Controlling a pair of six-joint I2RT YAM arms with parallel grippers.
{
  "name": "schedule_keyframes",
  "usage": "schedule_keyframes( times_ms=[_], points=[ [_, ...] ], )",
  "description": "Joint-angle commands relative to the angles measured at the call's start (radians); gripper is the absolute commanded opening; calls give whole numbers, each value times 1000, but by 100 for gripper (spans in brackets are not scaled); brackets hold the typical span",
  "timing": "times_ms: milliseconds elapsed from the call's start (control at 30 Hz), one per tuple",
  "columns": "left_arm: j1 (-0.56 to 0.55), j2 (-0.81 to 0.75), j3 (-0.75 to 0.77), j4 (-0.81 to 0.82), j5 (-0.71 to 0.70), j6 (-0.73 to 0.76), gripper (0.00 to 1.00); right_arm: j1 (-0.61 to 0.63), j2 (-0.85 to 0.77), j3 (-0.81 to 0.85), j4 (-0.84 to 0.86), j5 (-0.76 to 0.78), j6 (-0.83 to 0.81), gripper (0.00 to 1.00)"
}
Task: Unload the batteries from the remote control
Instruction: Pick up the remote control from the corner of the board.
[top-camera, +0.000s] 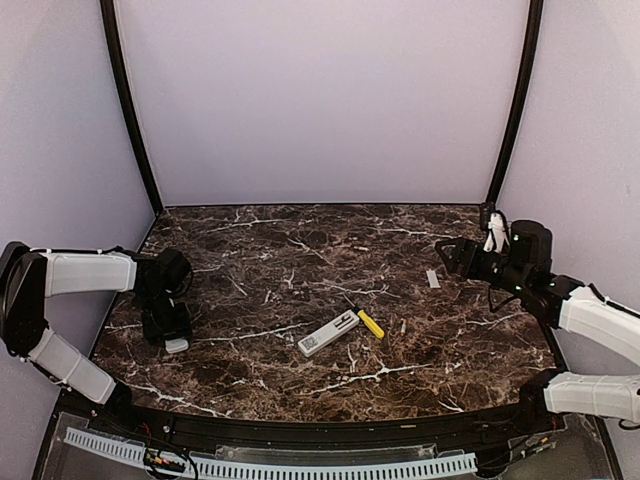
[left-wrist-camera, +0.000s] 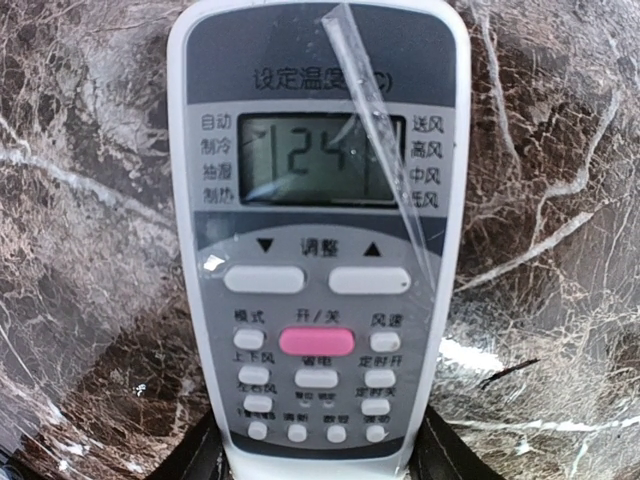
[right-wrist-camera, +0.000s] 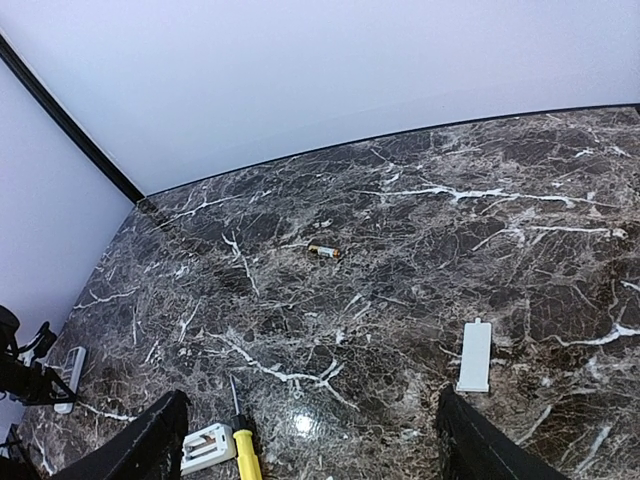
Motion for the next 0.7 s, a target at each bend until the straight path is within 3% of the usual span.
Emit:
schedule_keyframes(
  times_ms=[0, 433, 567, 667],
  points=[
    [-3, -18, -5, -35, -19, 3, 42, -6, -31, -11, -9, 18, 8, 83],
    [-3, -247, 99, 69, 73, 92, 36, -6, -105, 50, -82, -60, 6, 84],
    [-3, -348, 107, 221, 225, 157, 36, -6, -130, 53, -29, -181, 39, 84],
    [-3, -414, 60, 428, 371, 163, 36, -4, -134, 53, 29, -276, 99, 82]
  ],
)
